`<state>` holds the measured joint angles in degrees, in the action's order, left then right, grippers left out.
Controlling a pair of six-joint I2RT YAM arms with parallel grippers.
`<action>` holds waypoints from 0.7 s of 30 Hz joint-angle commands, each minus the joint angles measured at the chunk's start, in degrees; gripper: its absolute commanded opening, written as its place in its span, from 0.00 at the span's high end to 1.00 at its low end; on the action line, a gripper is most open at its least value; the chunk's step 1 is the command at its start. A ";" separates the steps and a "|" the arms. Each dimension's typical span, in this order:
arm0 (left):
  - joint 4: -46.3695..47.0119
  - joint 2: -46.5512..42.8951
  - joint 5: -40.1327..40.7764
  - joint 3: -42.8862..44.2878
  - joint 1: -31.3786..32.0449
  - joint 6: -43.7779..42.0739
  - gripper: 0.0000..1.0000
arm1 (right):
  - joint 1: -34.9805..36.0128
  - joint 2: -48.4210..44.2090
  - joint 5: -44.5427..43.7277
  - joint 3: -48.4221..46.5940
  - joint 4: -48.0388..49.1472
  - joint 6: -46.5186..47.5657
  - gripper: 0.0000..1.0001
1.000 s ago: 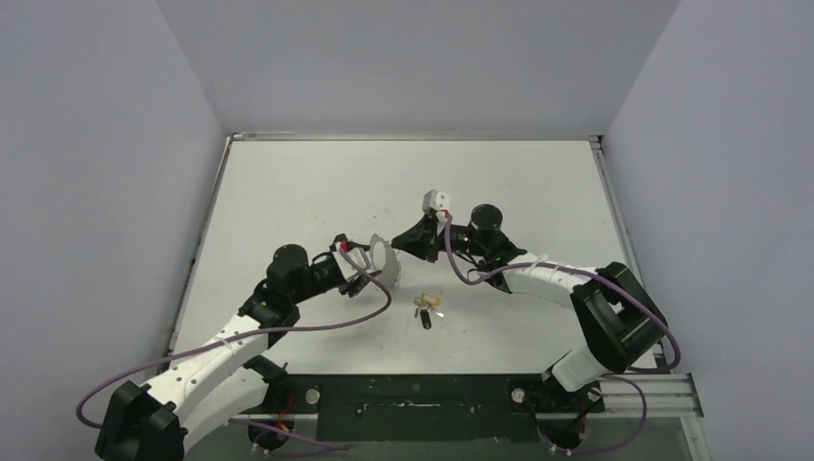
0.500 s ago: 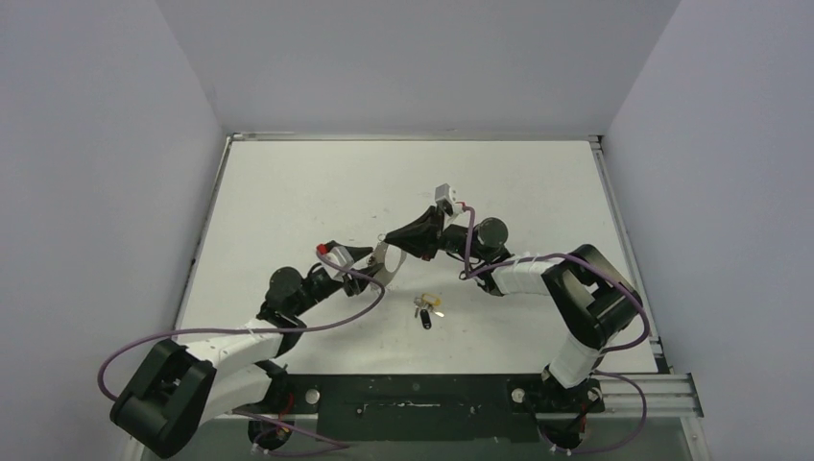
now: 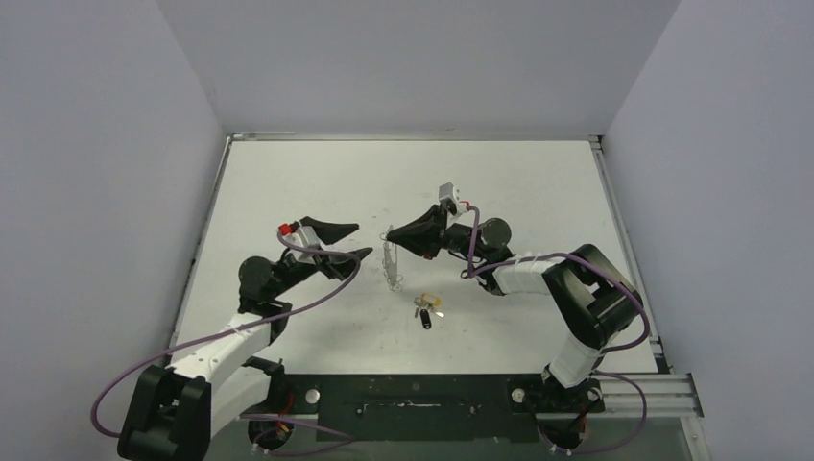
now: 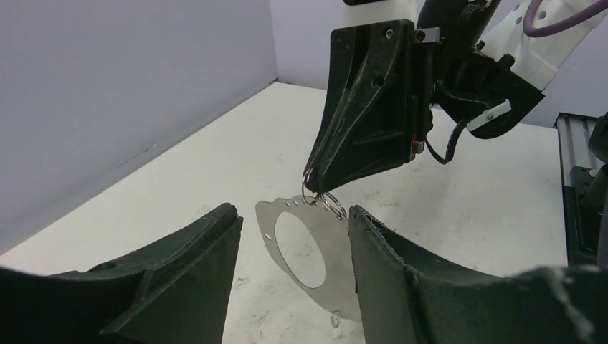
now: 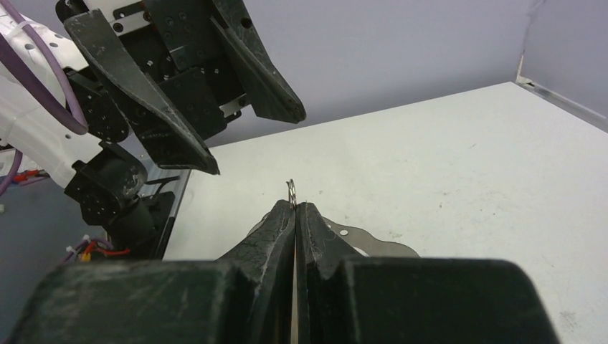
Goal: Put the keys on the keyring
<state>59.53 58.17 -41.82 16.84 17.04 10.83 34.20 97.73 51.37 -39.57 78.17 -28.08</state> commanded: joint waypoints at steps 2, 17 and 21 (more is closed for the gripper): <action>-0.09 -1.44 -0.30 1.24 -0.43 1.08 0.48 | -0.27 -0.81 2.23 -1.67 5.20 -1.58 1.00; 17.32 12.15 -4.81 3.47 1.01 7.17 0.73 | 0.52 -0.87 3.32 -1.99 7.31 -4.71 1.00; 17.33 13.20 -6.04 4.61 2.81 6.46 0.73 | 0.58 -0.63 3.28 -2.16 7.27 -4.88 1.00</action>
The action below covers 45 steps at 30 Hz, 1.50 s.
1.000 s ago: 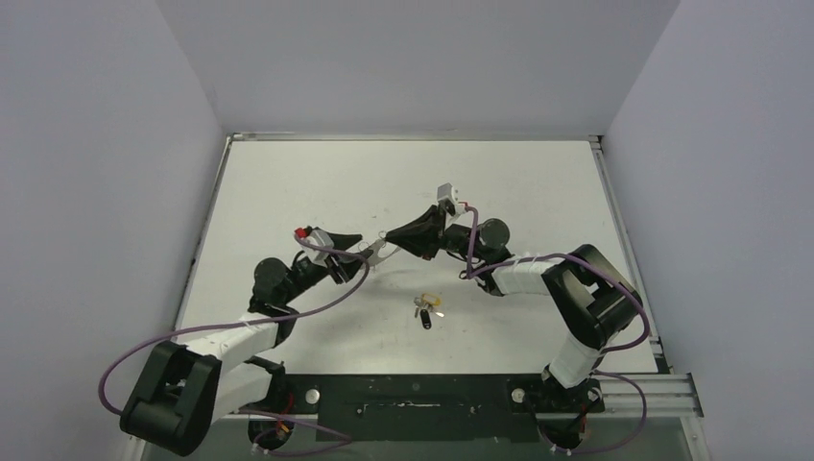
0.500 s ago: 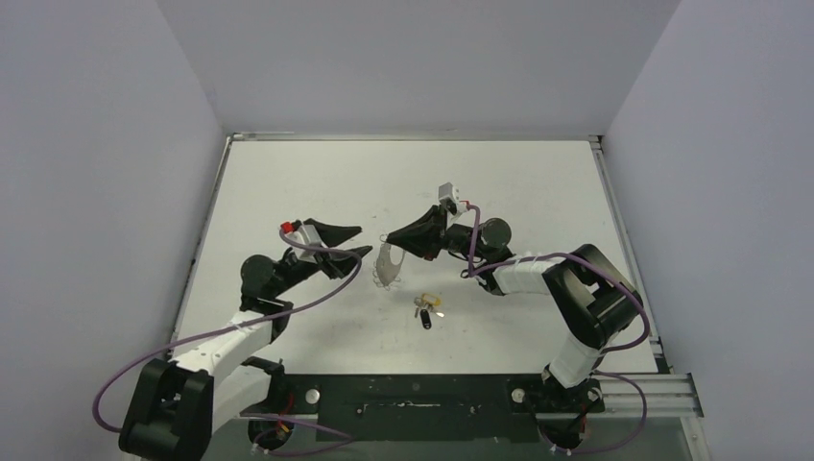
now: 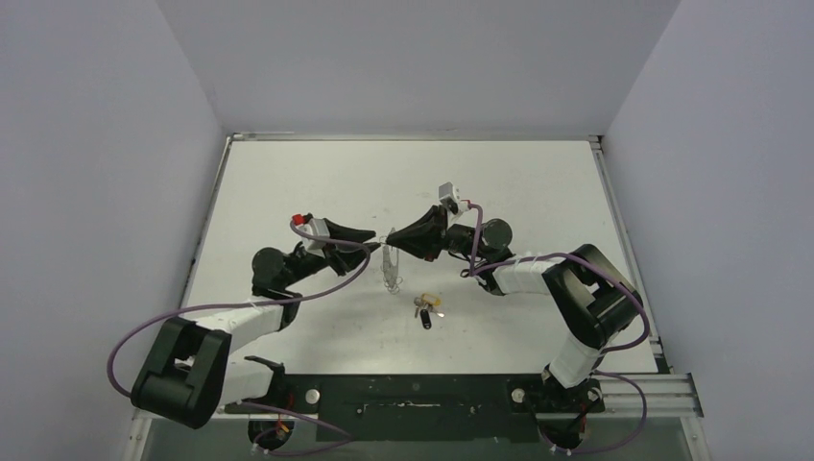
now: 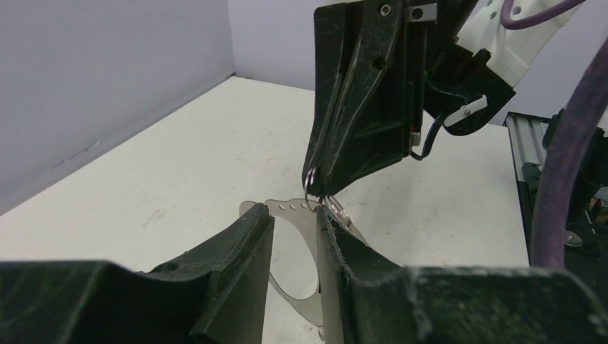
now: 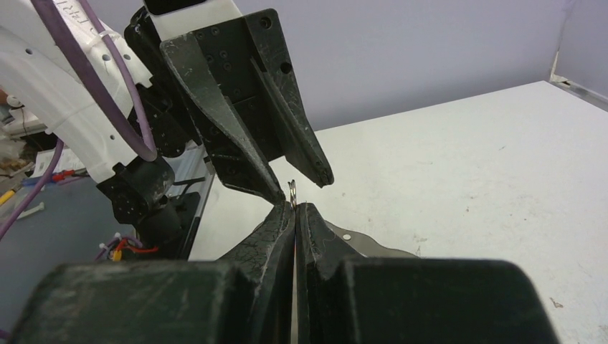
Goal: Put the keys on the keyring
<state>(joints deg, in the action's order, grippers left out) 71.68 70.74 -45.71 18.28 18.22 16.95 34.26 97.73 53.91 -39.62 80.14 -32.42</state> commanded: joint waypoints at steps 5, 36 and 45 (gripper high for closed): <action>4.85 2.33 -1.76 3.99 3.83 -0.72 0.74 | 0.63 -0.77 0.76 -2.13 5.29 -0.54 1.00; -22.63 -11.08 4.04 1.48 3.82 -16.68 0.66 | 0.98 -1.40 1.90 -2.56 5.12 -0.97 1.00; -13.86 -5.80 4.10 2.28 5.77 -13.60 0.65 | 1.07 -1.23 1.99 -2.66 5.20 -1.40 1.00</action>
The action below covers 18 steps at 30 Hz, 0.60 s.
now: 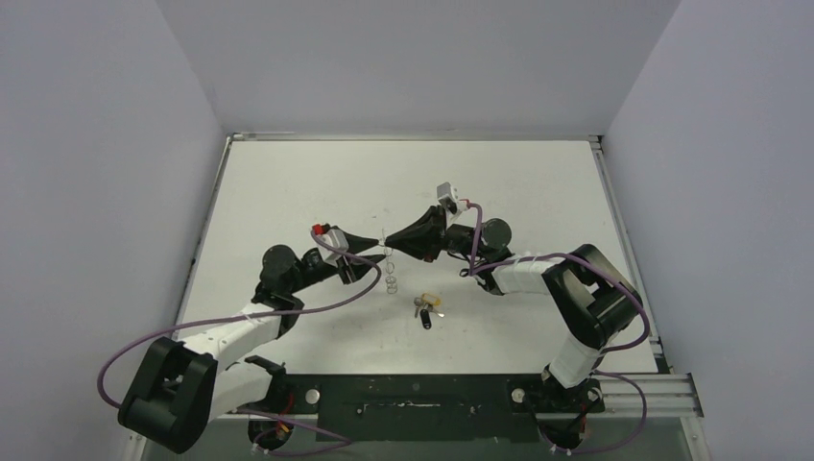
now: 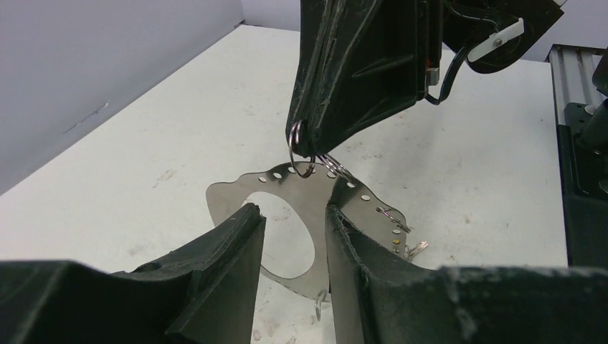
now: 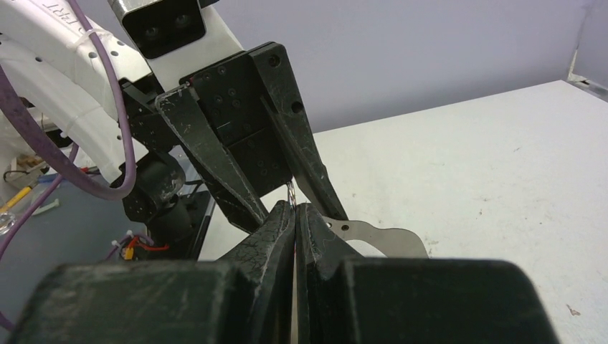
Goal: Put the keys on the keyring
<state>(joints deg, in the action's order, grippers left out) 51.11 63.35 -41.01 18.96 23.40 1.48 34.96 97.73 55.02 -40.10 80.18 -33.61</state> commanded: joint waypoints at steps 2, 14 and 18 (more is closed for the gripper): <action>9.05 2.45 -0.39 1.61 0.60 2.87 0.67 | 0.33 -1.14 0.94 -2.26 5.16 -0.23 1.00; 10.81 2.03 -0.04 2.14 0.59 3.87 0.82 | 0.37 -0.96 1.18 -2.33 5.09 -0.41 1.00; 10.99 2.46 -1.00 2.60 0.60 4.32 0.78 | 0.37 -0.80 1.14 -2.35 5.14 -0.50 1.00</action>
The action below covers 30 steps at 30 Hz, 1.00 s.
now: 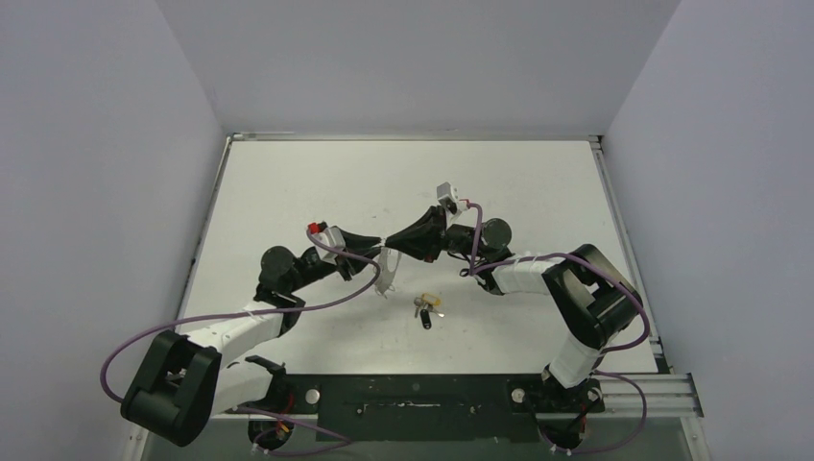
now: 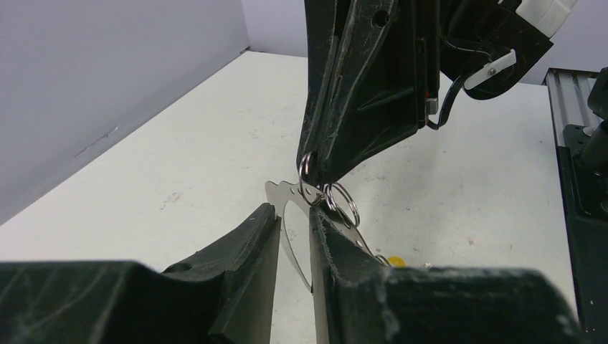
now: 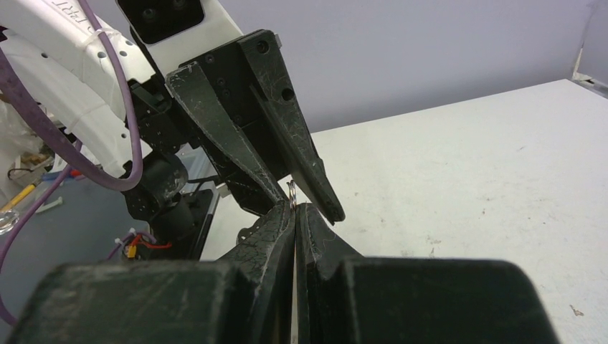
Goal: Put the keys on the keyring
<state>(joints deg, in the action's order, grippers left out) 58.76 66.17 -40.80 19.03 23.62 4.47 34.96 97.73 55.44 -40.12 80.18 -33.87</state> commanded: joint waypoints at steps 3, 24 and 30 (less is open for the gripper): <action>3.95 -0.41 -1.20 2.27 0.38 1.44 0.72 | 0.37 -0.75 0.77 -2.25 5.17 -0.25 1.00; 3.91 -2.38 -2.32 1.19 0.38 0.55 0.75 | 0.55 -0.77 0.79 -1.72 5.07 -0.15 1.00; 3.90 -0.98 -0.51 1.29 0.38 -0.25 0.87 | 0.62 -1.03 1.13 -1.54 5.09 -0.40 1.00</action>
<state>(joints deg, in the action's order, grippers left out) 60.25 64.53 -42.41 19.00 23.66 5.08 34.96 97.73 55.96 -40.12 80.88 -34.13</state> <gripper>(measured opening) 0.161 0.029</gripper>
